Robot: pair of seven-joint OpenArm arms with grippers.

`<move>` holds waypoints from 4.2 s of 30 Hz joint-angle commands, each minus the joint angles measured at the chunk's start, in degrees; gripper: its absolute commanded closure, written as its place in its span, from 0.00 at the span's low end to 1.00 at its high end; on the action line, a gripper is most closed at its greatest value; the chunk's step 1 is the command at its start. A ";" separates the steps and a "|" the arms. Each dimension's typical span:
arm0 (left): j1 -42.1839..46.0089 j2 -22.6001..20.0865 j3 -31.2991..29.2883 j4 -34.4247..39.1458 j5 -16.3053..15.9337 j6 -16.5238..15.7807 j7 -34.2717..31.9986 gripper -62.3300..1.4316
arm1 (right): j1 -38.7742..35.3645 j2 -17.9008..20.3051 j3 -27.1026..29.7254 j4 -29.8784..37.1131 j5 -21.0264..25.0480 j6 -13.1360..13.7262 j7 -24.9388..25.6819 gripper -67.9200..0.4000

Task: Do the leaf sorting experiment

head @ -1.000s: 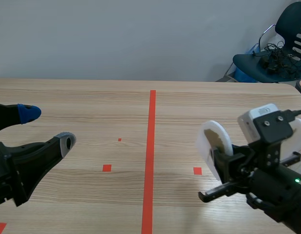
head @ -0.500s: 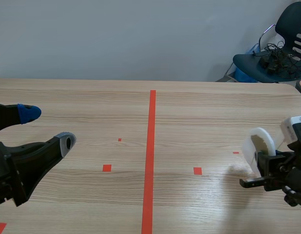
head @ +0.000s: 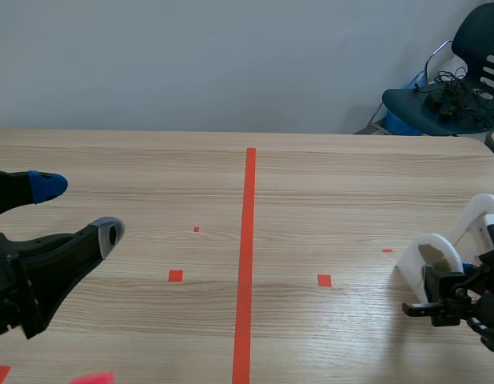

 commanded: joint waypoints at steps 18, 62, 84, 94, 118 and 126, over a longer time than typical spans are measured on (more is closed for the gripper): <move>-0.02 0.00 -0.28 0.55 -0.81 -0.07 -1.22 0.00 | 0.09 5.42 0.46 24.52 7.61 3.80 -9.31 0.16; -10.95 0.28 20.98 -17.46 23.87 0.04 -13.20 0.00 | -25.33 13.64 0.04 48.54 14.53 6.43 -10.97 0.00; -25.46 8.90 40.74 -35.78 33.94 10.25 -22.01 0.05 | -25.35 13.62 0.11 48.54 14.34 6.08 -10.97 0.00; -25.44 9.66 40.92 -36.15 33.94 17.86 -22.03 0.67 | -25.35 13.46 0.11 48.54 14.36 6.10 -10.97 0.00; -20.94 5.51 36.33 -26.16 29.68 17.40 -21.29 0.92 | -25.35 13.46 0.11 48.54 14.36 6.10 -10.97 0.00; -8.66 2.89 19.78 -13.57 14.16 17.88 -14.29 0.92 | -25.35 13.46 0.11 48.54 14.36 6.10 -10.97 0.00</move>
